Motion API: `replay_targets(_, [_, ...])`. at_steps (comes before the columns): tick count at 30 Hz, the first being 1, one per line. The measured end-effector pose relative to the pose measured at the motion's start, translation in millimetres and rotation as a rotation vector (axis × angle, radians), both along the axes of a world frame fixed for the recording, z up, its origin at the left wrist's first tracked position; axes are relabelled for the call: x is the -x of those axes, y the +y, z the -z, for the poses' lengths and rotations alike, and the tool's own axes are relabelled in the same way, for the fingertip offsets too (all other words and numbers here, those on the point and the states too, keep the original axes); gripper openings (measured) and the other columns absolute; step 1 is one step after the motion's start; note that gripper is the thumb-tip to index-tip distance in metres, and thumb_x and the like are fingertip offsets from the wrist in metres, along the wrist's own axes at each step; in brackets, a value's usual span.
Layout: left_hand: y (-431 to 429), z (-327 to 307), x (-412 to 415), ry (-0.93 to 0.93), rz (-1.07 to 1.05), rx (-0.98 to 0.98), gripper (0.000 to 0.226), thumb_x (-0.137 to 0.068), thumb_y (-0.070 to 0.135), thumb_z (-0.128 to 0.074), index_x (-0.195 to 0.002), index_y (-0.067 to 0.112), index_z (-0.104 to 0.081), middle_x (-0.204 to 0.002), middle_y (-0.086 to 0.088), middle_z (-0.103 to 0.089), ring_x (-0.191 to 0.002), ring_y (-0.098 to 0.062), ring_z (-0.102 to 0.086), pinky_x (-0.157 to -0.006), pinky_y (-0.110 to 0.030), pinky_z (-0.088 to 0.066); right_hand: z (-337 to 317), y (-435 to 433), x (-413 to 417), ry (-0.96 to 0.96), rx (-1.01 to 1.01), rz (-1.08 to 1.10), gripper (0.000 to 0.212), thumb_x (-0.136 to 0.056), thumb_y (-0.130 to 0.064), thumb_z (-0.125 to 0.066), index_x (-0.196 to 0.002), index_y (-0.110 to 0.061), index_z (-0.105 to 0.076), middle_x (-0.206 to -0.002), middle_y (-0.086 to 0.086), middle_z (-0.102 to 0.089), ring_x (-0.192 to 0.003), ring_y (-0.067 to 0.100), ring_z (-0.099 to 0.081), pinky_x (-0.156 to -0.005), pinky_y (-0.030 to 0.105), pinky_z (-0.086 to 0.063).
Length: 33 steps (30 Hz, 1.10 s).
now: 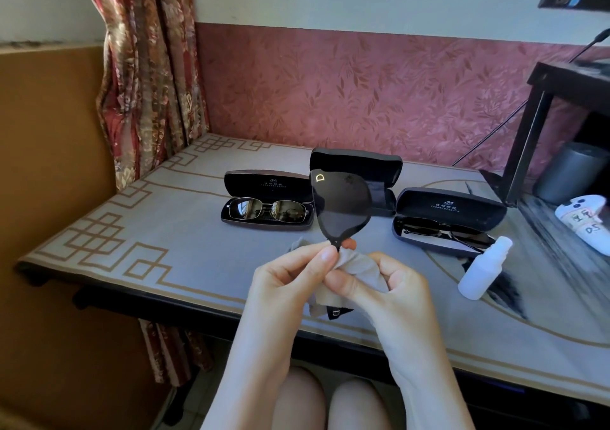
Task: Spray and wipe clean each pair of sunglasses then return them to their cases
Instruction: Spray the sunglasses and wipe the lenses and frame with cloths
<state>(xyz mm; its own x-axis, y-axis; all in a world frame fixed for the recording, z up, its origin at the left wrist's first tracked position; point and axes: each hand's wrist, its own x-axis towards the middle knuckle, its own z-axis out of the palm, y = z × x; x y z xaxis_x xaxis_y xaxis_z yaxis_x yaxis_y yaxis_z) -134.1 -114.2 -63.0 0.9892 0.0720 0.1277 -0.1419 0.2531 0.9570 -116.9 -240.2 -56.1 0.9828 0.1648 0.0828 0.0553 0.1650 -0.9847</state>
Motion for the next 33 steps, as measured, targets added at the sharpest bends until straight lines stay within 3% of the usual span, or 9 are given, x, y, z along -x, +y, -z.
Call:
replay_targets(6, [0.3,2.1,-0.1,-0.025,-0.054,-0.01,0.03,-0.082,0.034,-0.059,-0.099,0.018,-0.077,-0.099,-0.006,-0.075,-0.093,-0.025,-0.065,-0.086,-0.035,-0.048,-1.5,0.9,1.5,-0.056,0.061,-0.01,0.022,-0.086,-0.033,-0.065,-0.067,-0.021,-0.067,-0.05,-0.015,-0.054,-0.055,0.003,-0.053,-0.073,0.024,-0.054])
replay_targets(10, [-3.1,3.1,0.6,-0.018,-0.08,0.003,0.028,-0.082,0.033,-0.058,-0.097,0.021,-0.077,-0.1,-0.005,-0.075,-0.094,-0.028,-0.063,-0.086,-0.046,-0.049,-1.9,-3.0,1.8,-0.104,0.07,-0.064,0.023,-0.094,-0.033,-0.058,-0.08,-0.019,-0.069,-0.065,-0.019,-0.066,-0.075,-0.001,-0.063,-0.077,0.014,-0.051])
replay_targets(13, [-7.3,1.9,1.4,-0.043,-0.072,0.012,0.028,-0.082,0.027,-0.058,-0.098,0.015,-0.077,-0.1,-0.008,-0.075,-0.096,-0.018,-0.069,-0.077,-0.026,-0.056,0.1,-5.6,1.9,-0.072,0.07,-0.058,0.02,-0.081,-0.029,-0.072,-0.098,-0.018,-0.075,-0.091,-0.005,-0.077,-0.089,0.006,-0.071,-0.075,0.014,-0.052])
replay_targets(15, [-10.7,0.3,2.8,-0.05,-0.067,0.003,0.029,-0.081,0.026,-0.059,-0.099,0.012,-0.077,-0.097,-0.006,-0.076,-0.091,-0.011,-0.07,-0.07,-0.017,-0.053,-0.2,-5.2,2.1,-0.029,0.04,-0.03,0.027,-0.066,-0.021,-0.084,-0.09,-0.012,-0.075,-0.083,0.004,-0.076,-0.08,0.013,-0.072,-0.067,0.016,-0.053])
replay_targets(20, [-7.8,2.2,2.8,-0.04,-0.016,-0.023,0.028,-0.088,0.035,-0.059,-0.104,0.02,-0.076,-0.103,-0.01,-0.074,-0.109,-0.042,-0.057,-0.098,-0.058,-0.041,-2.5,-1.1,3.9,0.008,-0.07,0.026,0.021,-0.057,-0.017,-0.079,-0.074,-0.008,-0.072,-0.068,0.011,-0.073,-0.061,0.013,-0.07,-0.055,0.013,-0.049])
replay_targets(23, [-5.9,1.6,3.2,-0.053,0.001,-0.036,0.033,-0.087,0.036,-0.054,-0.101,0.016,-0.076,-0.098,-0.024,-0.07,-0.105,-0.04,-0.06,-0.1,-0.047,-0.044,-0.9,3.1,2.9,0.01,-0.044,0.098,0.032,-0.055,-0.028,-0.09,-0.066,-0.01,-0.066,-0.058,0.012,-0.067,-0.055,0.013,-0.063,-0.051,0.011,-0.044])
replay_targets(26, [-7.0,1.6,4.6,-0.07,0.021,-0.047,0.034,-0.088,0.034,-0.054,-0.096,0.009,-0.076,-0.093,-0.017,-0.072,-0.098,-0.023,-0.067,-0.094,-0.034,-0.049,-0.9,3.8,1.7,0.017,-0.018,0.182,0.046,-0.057,-0.049,-0.087,-0.059,-0.011,-0.062,-0.055,0.018,-0.057,-0.057,0.018,-0.056,-0.053,0.018,-0.045])
replay_targets(29, [-8.5,2.1,5.5,-0.091,0.025,-0.07,0.034,-0.09,0.033,-0.052,-0.099,0.009,-0.075,-0.092,-0.009,-0.074,-0.098,-0.022,-0.067,-0.095,-0.035,-0.047,-2.5,4.7,2.0,0.04,-0.025,0.197,0.036,-0.053,-0.048,-0.076,-0.05,-0.017,-0.058,-0.046,-0.004,-0.049,-0.052,0.016,-0.052,-0.05,0.018,-0.044])
replay_targets(33, [-11.0,-0.7,8.0,-0.128,0.021,-0.119,0.032,-0.092,0.034,-0.052,-0.097,0.012,-0.076,-0.086,-0.019,-0.072,-0.093,-0.022,-0.069,-0.095,-0.031,-0.049,-3.2,9.6,3.4,0.078,0.022,0.195,0.05,-0.056,-0.057,-0.086,-0.049,-0.018,-0.056,-0.052,0.016,-0.051,-0.054,0.03,-0.053,-0.057,0.039,-0.049])
